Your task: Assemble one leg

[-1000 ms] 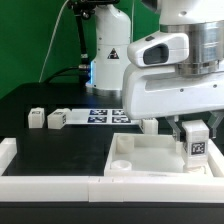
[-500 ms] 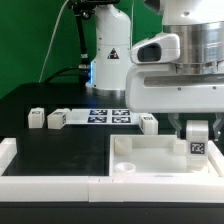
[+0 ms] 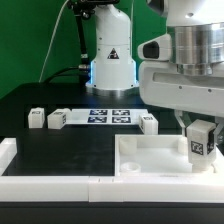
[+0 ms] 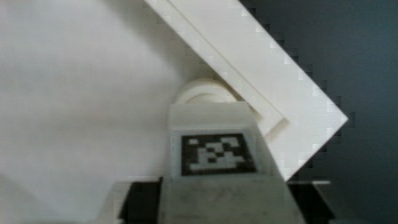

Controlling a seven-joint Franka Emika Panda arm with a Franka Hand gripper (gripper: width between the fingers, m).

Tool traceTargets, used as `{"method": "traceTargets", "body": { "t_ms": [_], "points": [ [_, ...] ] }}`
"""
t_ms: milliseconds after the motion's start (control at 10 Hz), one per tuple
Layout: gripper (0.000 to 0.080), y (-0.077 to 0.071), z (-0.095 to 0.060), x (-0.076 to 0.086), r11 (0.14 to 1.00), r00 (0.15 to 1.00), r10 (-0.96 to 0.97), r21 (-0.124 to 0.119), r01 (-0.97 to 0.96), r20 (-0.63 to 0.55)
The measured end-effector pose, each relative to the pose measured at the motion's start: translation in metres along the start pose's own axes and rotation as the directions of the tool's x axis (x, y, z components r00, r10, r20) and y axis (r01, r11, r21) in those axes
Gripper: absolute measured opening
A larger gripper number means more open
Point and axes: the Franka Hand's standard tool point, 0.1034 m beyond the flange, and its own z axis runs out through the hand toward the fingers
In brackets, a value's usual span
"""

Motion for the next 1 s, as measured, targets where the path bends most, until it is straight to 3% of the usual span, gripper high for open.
{"method": "traceTargets", "body": {
  "t_ms": [500,800,1000],
  "points": [
    [0.0294,-0.0037,0.0012,-0.0084,0.895,0.895,0.446,-0.003,-0.446,0.01],
    [0.0294,-0.0041,0.0014,-0.0093,0.912,0.912,0.41,-0.002,-0.41,0.015],
    [0.0548,-0.0041,0.0013,-0.0092,0.936,0.936,0.351,-0.001,-0.351,0.015]
  ]
}}
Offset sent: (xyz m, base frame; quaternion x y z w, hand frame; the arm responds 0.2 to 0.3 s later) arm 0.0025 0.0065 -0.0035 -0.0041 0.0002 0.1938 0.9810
